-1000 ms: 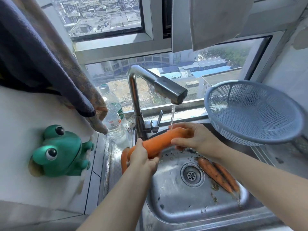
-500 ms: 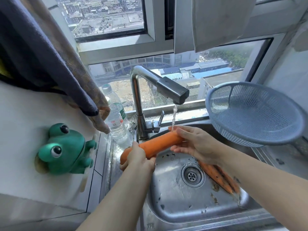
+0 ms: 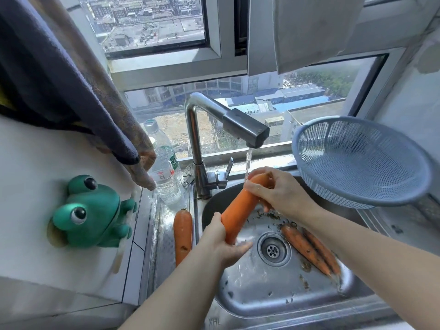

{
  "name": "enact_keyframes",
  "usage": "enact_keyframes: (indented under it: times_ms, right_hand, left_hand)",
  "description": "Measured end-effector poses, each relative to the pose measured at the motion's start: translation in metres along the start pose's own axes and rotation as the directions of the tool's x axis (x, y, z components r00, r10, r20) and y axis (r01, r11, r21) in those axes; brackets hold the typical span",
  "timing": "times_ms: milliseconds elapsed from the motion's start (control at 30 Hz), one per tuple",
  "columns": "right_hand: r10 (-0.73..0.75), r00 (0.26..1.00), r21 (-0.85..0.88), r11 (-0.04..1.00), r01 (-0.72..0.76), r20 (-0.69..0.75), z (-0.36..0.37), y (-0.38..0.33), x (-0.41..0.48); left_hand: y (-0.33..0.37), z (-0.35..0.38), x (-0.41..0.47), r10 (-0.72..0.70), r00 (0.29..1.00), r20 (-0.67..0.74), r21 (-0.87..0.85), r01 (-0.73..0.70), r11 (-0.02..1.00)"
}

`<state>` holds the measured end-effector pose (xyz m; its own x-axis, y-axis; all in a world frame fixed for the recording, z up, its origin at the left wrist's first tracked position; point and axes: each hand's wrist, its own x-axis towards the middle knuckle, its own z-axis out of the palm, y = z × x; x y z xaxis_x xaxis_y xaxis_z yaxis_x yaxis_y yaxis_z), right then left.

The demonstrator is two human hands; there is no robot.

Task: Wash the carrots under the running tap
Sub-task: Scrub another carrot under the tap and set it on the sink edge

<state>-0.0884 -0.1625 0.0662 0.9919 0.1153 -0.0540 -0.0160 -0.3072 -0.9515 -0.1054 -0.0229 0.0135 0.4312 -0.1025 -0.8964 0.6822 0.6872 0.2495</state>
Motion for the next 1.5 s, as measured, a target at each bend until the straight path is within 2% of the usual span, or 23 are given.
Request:
enact_keyframes:
  times_ms: [33,67,133,167,233,267,400,467,567,700,800,900,1000,1067,1200,1267,1400,1500]
  right_hand:
    - [-0.012,1.0,-0.062,0.998,0.013,0.026,-0.004,0.001,0.002]
    - [-0.018,0.998,-0.117,0.993,0.025,0.059,-0.007,0.003,0.004]
    - [-0.021,0.994,-0.17,0.985,0.04,0.108,-0.011,0.007,0.007]
    - [-0.028,0.993,-0.179,0.983,0.048,0.114,-0.01,0.008,0.008]
    - [-0.044,0.992,-0.185,0.981,0.065,0.114,-0.002,0.009,0.007]
    - [-0.047,0.992,-0.19,0.979,0.069,0.116,0.004,0.009,0.006]
    - [-0.045,0.995,-0.186,0.981,0.061,0.087,0.026,0.017,0.005]
    - [0.002,0.994,-0.127,0.992,0.011,0.107,0.035,0.022,0.003]
    - [0.116,0.982,0.15,0.979,-0.139,0.151,0.052,0.024,0.0]
    - [0.209,0.934,0.452,0.83,-0.326,0.29,0.05,0.026,-0.001]
    - [0.183,0.887,0.561,0.716,-0.416,0.424,0.034,0.027,-0.002]
    - [0.155,0.879,0.506,0.766,-0.395,0.451,0.024,0.026,-0.003]
    - [0.17,0.934,0.38,0.879,-0.288,0.315,0.026,0.023,-0.004]
    - [0.179,0.955,0.355,0.899,-0.256,0.236,0.028,0.022,-0.003]
    - [0.15,0.891,0.367,0.872,-0.323,0.428,0.013,0.019,0.0]
    - [0.138,0.885,0.322,0.897,-0.302,0.444,0.009,0.018,0.001]
    - [0.069,0.977,0.155,0.983,-0.102,0.204,0.019,0.014,0.004]
    - [0.076,0.976,0.195,0.974,-0.116,0.204,0.016,0.014,0.008]
  left_hand:
    - [0.0,-0.002,-0.008,0.001,1.0,-0.01,0.179,0.001,0.984]
    - [0.001,-0.007,-0.011,0.051,0.999,0.009,0.39,-0.05,0.919]
    - [0.002,-0.012,-0.008,0.178,0.975,0.132,0.654,-0.221,0.724]
    - [0.002,-0.015,-0.005,0.221,0.943,0.249,0.696,-0.333,0.636]
    - [-0.001,-0.013,-0.008,0.163,0.845,0.509,0.684,-0.512,0.52]
    - [-0.004,-0.011,-0.011,0.151,0.8,0.581,0.671,-0.576,0.468]
    - [-0.009,-0.009,-0.008,0.322,0.761,0.563,0.686,-0.648,0.331]
    - [-0.011,-0.009,-0.008,0.359,0.771,0.526,0.689,-0.634,0.351]
    - [-0.015,-0.007,-0.01,0.34,0.832,0.438,0.7,-0.553,0.452]
    - [-0.011,-0.008,-0.009,0.299,0.9,0.318,0.741,-0.433,0.513]
    - [-0.008,-0.006,-0.008,0.242,0.937,0.253,0.774,-0.346,0.53]
    - [-0.009,0.0,-0.009,0.227,0.946,0.231,0.784,-0.319,0.532]
    - [-0.012,0.003,-0.01,0.247,0.94,0.234,0.809,-0.329,0.487]
    - [-0.012,0.005,-0.012,0.241,0.939,0.246,0.821,-0.334,0.463]
    - [-0.007,0.004,-0.013,0.202,0.947,0.249,0.835,-0.316,0.45]
    - [-0.006,0.005,-0.012,0.209,0.946,0.249,0.835,-0.319,0.448]
    - [-0.003,0.012,-0.012,0.271,0.925,0.266,0.844,-0.359,0.398]
    - [0.002,0.014,-0.013,0.239,0.931,0.277,0.858,-0.352,0.374]
